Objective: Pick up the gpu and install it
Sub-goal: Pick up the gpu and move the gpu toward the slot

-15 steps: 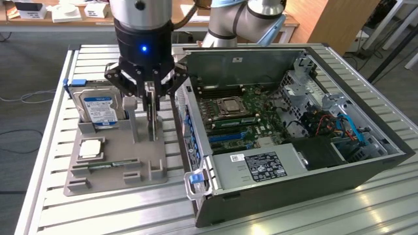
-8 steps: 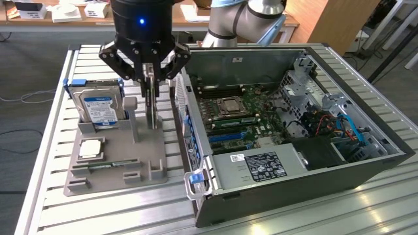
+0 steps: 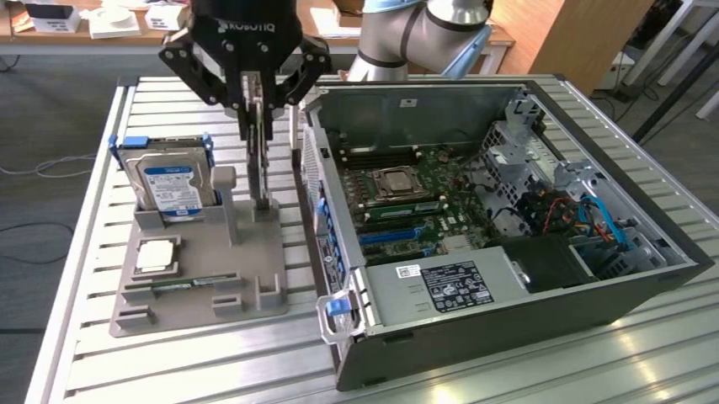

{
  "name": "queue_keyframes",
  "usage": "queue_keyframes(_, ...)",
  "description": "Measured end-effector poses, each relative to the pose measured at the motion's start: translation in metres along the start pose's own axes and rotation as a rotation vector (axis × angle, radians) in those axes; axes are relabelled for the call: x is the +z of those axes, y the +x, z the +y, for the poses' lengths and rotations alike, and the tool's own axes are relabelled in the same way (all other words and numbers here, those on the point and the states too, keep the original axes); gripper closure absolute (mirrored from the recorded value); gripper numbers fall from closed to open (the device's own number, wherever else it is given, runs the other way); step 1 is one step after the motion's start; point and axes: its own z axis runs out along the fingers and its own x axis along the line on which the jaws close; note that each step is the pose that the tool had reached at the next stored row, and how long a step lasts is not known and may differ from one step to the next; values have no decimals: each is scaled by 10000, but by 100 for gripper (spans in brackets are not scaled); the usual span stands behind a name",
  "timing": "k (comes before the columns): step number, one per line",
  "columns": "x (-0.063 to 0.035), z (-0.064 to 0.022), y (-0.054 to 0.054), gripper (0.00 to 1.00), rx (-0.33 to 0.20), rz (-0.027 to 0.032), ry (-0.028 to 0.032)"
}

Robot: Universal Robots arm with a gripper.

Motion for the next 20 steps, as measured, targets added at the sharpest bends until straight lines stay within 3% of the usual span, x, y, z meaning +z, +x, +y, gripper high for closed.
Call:
queue_keyframes(4, -130, 6, -2, 73, -1, 1, 0)
queue_keyframes(20, -130, 12, -78, 73, 0, 0, -1)
